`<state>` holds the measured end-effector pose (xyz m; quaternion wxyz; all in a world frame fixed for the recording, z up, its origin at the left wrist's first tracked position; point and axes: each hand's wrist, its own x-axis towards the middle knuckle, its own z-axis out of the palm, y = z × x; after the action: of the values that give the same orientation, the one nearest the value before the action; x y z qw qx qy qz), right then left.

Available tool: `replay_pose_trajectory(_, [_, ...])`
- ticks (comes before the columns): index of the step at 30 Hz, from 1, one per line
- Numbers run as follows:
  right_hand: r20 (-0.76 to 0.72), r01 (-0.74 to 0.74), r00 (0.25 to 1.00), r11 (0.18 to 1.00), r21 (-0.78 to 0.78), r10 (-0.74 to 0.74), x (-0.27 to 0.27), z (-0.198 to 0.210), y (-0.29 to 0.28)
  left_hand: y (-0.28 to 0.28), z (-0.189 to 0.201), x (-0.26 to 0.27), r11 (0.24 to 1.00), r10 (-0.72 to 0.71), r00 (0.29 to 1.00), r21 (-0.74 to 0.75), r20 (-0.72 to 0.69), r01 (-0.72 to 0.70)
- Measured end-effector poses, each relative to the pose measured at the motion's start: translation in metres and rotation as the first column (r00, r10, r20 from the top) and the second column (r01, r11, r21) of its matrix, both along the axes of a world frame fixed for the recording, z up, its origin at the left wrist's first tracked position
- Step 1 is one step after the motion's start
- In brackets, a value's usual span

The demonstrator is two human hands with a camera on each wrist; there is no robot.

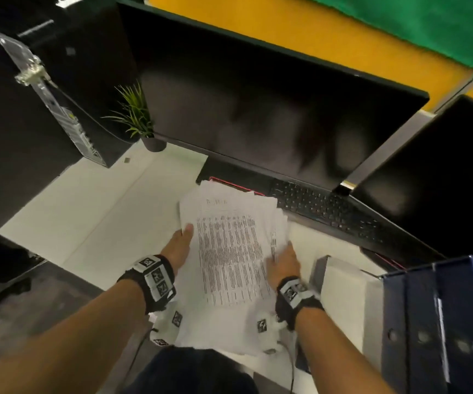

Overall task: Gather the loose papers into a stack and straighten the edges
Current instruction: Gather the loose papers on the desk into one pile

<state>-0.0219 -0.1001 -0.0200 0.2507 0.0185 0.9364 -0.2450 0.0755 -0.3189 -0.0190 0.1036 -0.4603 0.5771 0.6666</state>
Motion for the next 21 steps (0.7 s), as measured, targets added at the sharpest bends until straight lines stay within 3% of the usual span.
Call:
replay_pose_trajectory(5, [0.007,0.069,0.998,0.997,0.047,-0.069,0.036,-0.011,0.000,0.013,-0.001,-0.002,0.982,-0.075,0.997,-0.171,0.022,0.077])
replay_pose_trajectory(9, [-0.105,0.175,0.980,0.984,0.027,-0.171,0.017,-0.011,0.008,0.012,-0.003,-0.007,0.958,-0.209,0.978,-0.199,0.021,0.209])
replay_pose_trajectory(11, [-0.159,0.200,0.969,0.979,0.042,-0.191,-0.006,-0.012,0.012,0.008,-0.002,-0.015,0.949,-0.207,0.977,-0.235,0.044,0.211])
replay_pose_trajectory(16, [-0.090,0.236,0.966,0.970,-0.057,-0.241,-0.047,-0.011,-0.003,0.004,0.000,-0.038,0.903,-0.276,0.959,-0.324,0.065,0.282])
replay_pose_trajectory(21, [-0.058,0.196,0.979,0.980,-0.031,-0.197,-0.036,-0.005,-0.008,-0.001,-0.001,-0.034,0.915,-0.239,0.967,-0.314,0.084,0.253])
